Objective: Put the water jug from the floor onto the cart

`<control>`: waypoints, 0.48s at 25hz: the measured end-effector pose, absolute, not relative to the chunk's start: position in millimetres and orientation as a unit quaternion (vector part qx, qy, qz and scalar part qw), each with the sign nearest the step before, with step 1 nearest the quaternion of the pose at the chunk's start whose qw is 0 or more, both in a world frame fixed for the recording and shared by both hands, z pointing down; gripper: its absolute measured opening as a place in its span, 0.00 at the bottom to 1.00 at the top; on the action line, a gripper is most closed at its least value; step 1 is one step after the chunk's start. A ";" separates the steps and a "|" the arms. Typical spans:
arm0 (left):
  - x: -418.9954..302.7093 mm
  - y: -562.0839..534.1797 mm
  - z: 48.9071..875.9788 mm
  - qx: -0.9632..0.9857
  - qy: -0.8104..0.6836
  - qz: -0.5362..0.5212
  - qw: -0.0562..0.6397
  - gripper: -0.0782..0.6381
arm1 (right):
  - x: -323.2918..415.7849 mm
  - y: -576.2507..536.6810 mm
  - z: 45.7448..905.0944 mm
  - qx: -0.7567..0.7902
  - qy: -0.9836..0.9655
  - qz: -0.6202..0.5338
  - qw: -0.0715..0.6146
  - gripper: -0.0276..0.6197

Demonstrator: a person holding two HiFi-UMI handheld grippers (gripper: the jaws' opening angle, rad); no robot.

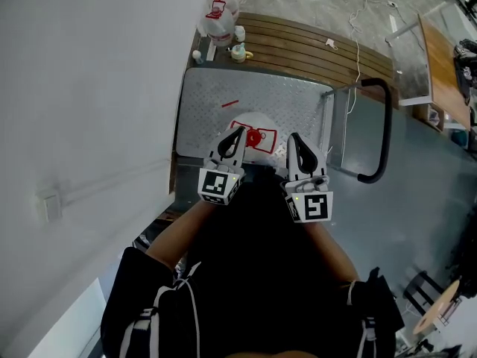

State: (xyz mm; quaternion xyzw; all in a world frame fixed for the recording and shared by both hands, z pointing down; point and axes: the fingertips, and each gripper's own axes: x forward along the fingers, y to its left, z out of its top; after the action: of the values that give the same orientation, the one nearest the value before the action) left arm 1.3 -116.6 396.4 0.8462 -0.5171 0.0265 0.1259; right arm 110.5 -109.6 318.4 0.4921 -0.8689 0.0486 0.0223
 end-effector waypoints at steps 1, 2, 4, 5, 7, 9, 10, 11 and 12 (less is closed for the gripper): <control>0.1 -116.2 396.1 0.847 -0.517 0.027 0.125 0.13 | 109.8 -108.4 318.3 0.494 -0.868 0.047 0.024 0.07; -1.2 -115.6 395.9 0.847 -0.516 0.026 0.124 0.13 | 108.9 -106.5 319.4 0.496 -0.867 0.047 0.027 0.07; -6.1 -114.3 395.9 0.847 -0.518 0.023 0.122 0.13 | 104.3 -102.3 323.3 0.499 -0.865 0.046 0.037 0.07; -10.0 -113.6 396.3 0.846 -0.519 0.021 0.121 0.13 | 100.7 -100.8 324.7 0.500 -0.864 0.045 0.042 0.07; -17.8 -112.3 396.2 0.843 -0.524 0.017 0.120 0.13 | 93.8 -100.1 324.0 0.501 -0.864 0.035 0.046 0.07; -22.5 -109.5 395.3 0.842 -0.525 0.012 0.122 0.13 | 89.6 -100.5 321.4 0.504 -0.862 0.023 0.045 0.07; -24.2 -107.3 395.4 0.842 -0.525 0.011 0.124 0.13 | 88.1 -100.7 320.9 0.506 -0.861 0.021 0.045 0.07; -26.4 -105.5 395.2 0.842 -0.525 0.011 0.125 0.13 | 86.3 -101.0 321.2 0.507 -0.861 0.022 0.044 0.07; -29.1 -104.0 394.6 0.841 -0.526 0.011 0.126 0.13 | 84.1 -101.7 321.9 0.507 -0.861 0.024 0.043 0.07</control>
State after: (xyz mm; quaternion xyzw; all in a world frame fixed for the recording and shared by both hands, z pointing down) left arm -29.1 -104.0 394.6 0.8409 -0.5262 0.0107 0.1262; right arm 84.1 -101.7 321.9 0.5066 -0.8608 0.0238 0.0433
